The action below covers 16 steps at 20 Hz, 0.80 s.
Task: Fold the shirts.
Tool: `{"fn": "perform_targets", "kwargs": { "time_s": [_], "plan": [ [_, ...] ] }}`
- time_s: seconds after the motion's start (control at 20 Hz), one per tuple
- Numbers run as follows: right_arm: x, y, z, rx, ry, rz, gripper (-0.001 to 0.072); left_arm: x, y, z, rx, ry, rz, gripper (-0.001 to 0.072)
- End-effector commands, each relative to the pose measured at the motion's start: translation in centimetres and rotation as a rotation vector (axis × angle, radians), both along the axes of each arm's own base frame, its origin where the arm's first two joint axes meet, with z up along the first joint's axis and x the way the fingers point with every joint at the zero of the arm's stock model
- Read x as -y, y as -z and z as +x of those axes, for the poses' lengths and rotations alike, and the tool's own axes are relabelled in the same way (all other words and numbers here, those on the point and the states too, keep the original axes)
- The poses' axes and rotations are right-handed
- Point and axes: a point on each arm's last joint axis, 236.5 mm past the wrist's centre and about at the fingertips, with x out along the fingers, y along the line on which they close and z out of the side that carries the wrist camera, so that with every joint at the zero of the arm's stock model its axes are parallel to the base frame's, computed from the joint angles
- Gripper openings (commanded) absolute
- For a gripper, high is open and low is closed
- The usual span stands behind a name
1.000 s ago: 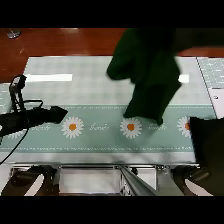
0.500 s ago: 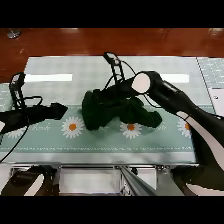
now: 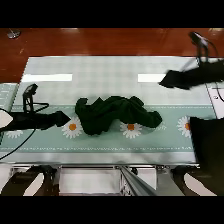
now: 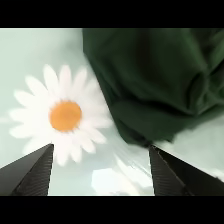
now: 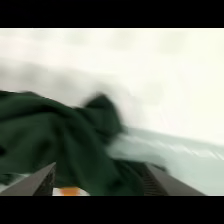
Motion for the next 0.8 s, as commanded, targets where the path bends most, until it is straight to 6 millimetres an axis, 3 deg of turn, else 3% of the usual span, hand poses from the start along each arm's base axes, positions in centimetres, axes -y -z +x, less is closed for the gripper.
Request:
{"fn": "perform_targets", "kwargs": {
  "time_s": [0.0,0.1,0.15,0.25,0.35,0.55,0.65,0.7,0.75],
  "plan": [
    [8.0,6.3,-6.5,-0.098,0.308,0.038,0.0618,5.1,0.8,-1.8,-0.109,0.035,-0.304,0.0701],
    [6.3,10.5,-9.6,-0.144,0.352,0.153,0.0618,5.9,3.4,-2.6,-0.162,0.025,-0.304,0.0701],
    [5.3,12.0,-10.7,-0.165,0.363,0.195,0.0618,6.1,4.3,-2.1,-0.158,0.005,-0.294,0.0701],
    [3.0,13.7,-12.1,-0.205,0.351,0.282,0.0618,7.2,4.3,0.5,-0.085,-0.056,-0.325,0.0701],
    [2.2,14.5,-12.8,-0.225,0.349,0.315,0.0618,8.3,4.8,1.8,-0.039,-0.067,-0.324,0.0701],
    [2.4,14.6,-12.4,-0.209,0.368,0.315,0.0618,11.2,7.4,1.1,-0.118,-0.002,-0.295,0.0701],
    [2.3,14.3,-12.0,-0.198,0.379,0.336,0.0618,11.8,7.6,2.0,-0.113,0.023,-0.287,0.0697],
    [2.2,14.3,-12.0,-0.199,0.378,0.337,0.0618,12.0,7.2,2.7,-0.096,0.030,-0.287,0.0578],
    [2.2,14.3,-12.1,-0.202,0.375,0.334,0.0618,12.0,6.6,3.6,-0.067,0.042,-0.288,0.0179]
  ]
}}
